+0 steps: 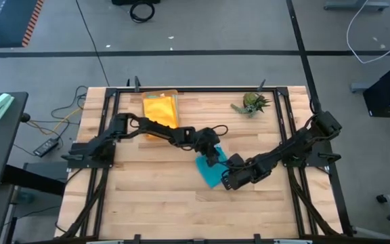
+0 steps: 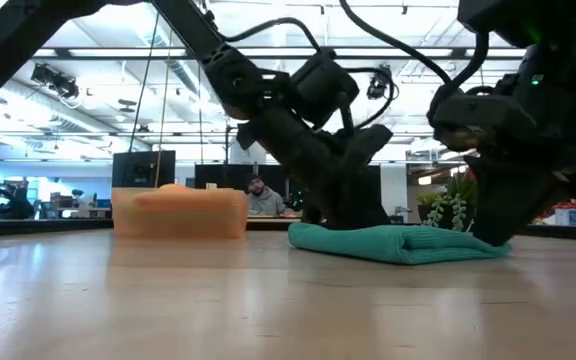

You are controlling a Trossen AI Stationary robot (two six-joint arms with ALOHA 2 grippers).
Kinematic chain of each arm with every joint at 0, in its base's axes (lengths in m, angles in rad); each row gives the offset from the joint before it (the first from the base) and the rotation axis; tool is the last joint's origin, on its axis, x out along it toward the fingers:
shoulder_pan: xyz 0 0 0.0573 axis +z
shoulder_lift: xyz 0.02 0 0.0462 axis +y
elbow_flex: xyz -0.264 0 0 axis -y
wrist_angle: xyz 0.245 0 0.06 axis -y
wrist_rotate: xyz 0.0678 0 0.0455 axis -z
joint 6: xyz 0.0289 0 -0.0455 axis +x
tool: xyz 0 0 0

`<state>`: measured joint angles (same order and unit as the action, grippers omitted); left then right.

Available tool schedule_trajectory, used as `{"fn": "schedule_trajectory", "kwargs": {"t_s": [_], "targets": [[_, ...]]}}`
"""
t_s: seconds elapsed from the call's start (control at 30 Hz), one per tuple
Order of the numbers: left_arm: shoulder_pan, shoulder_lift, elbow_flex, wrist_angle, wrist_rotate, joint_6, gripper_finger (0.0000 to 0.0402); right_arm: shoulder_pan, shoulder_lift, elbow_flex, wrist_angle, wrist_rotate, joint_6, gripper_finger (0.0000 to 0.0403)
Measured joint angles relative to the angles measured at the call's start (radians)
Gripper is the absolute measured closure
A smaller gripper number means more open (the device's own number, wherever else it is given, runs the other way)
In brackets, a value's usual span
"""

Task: Fold microfiber towels
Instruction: Fold the blue microfiber cloth, then put the blue microfiber cloth into the orange bin

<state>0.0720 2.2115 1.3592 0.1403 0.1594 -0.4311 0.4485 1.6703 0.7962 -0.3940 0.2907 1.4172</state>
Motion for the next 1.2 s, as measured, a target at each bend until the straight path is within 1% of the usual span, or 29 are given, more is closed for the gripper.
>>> {"fn": "schedule_trajectory", "kwargs": {"t_s": [0.07,0.17,0.27,0.33,0.43,0.47,0.57,0.67,0.73,0.83,0.9,0.97,1.03,1.13,1.2], "targets": [[0.010,-0.027,-0.002,-0.020,-0.002,0.000,0.0395,-0.008,-0.001,-0.001,-0.005,0.001,-0.033,0.0397],[0.017,-0.089,0.002,-0.027,-0.005,0.018,0.0383,-0.031,-0.008,-0.002,-0.014,-0.002,-0.129,0.0398],[0.009,-0.154,0.001,-0.121,-0.008,0.075,0.0373,-0.070,-0.013,-0.003,-0.023,-0.004,-0.228,0.0398],[-0.007,-0.199,-0.018,-0.209,-0.008,0.105,0.0375,-0.101,-0.016,-0.003,-0.027,-0.020,-0.304,0.0398],[-0.039,-0.268,-0.085,-0.255,-0.024,0.118,0.0389,-0.152,-0.023,-0.004,-0.025,-0.053,-0.457,0.0398],[-0.054,-0.298,-0.129,-0.251,-0.037,0.094,0.0393,-0.170,-0.024,-0.004,-0.023,-0.060,-0.511,0.0398],[-0.114,-0.407,-0.302,-0.152,-0.133,-0.028,0.0394,-0.222,-0.028,-0.004,-0.012,-0.080,-0.696,0.0398],[-0.177,-0.523,-0.473,-0.016,-0.218,-0.181,0.0380,-0.280,-0.027,-0.006,0.033,-0.088,-0.876,0.0398],[-0.210,-0.584,-0.562,0.029,-0.260,-0.262,0.0372,-0.322,-0.025,-0.007,0.075,-0.090,-0.985,0.0398],[-0.235,-0.636,-0.641,0.043,-0.298,-0.352,0.0367,-0.383,-0.025,-0.005,0.151,-0.090,-1.119,0.0398],[-0.239,-0.641,-0.662,0.055,-0.300,-0.382,0.0367,-0.420,-0.025,0.019,0.155,-0.089,-1.178,0.0398],[-0.240,-0.643,-0.679,0.044,-0.300,-0.426,0.0366,-0.447,-0.025,0.058,0.157,-0.089,-1.206,0.0398],[-0.239,-0.642,-0.688,0.045,-0.299,-0.494,0.0363,-0.464,-0.027,0.106,0.128,-0.090,-1.186,0.0396],[-0.225,-0.641,-0.697,0.043,-0.301,-0.553,0.0350,-0.466,-0.030,0.201,0.010,-0.090,-1.028,0.0390],[-0.218,-0.641,-0.697,0.058,-0.298,-0.558,0.0333,-0.453,-0.031,0.258,-0.091,-0.112,-0.909,0.0384]]}}
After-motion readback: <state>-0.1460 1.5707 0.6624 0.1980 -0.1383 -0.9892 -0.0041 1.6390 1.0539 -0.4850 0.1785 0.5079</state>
